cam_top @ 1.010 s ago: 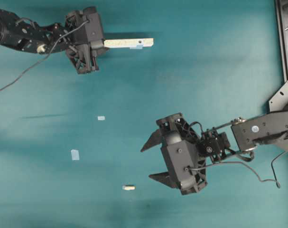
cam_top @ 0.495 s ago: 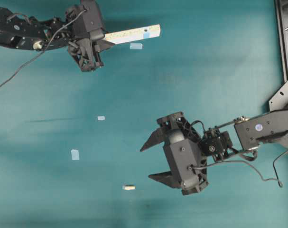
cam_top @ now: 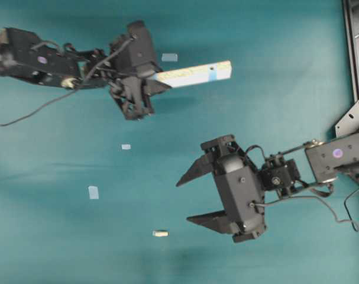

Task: Move the wooden board into place and insert the rod into its hole.
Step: 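Carry the board with the left gripper to the table center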

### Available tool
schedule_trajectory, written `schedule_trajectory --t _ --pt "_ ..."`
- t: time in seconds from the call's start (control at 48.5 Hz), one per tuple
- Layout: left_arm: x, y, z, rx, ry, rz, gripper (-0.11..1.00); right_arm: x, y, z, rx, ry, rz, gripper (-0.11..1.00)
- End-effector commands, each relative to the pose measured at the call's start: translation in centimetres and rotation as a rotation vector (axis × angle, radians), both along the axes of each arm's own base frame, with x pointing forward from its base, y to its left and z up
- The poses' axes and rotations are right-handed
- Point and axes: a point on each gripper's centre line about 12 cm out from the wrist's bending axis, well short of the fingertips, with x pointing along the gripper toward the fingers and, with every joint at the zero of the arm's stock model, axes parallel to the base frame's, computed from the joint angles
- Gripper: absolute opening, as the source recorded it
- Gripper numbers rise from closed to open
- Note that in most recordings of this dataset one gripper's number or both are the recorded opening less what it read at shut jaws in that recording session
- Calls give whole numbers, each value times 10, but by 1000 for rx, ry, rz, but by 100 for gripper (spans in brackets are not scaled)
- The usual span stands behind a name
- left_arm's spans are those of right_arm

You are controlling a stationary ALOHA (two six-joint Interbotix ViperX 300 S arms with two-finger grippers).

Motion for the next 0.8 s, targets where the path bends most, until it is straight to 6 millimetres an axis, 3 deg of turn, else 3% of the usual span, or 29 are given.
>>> schedule_trajectory --t 0.0,0.371,0.783 --pt "19 -9 15 -9 -57 -13 23 0 1 22 18 -59 2 86" --pt "72 -50 12 -13 -102 -110 23 -2 0 36 27 -90 1 86" --pt "103 -77 -1 -77 -120 -124 23 -4 -1 39 28 -97 2 86"
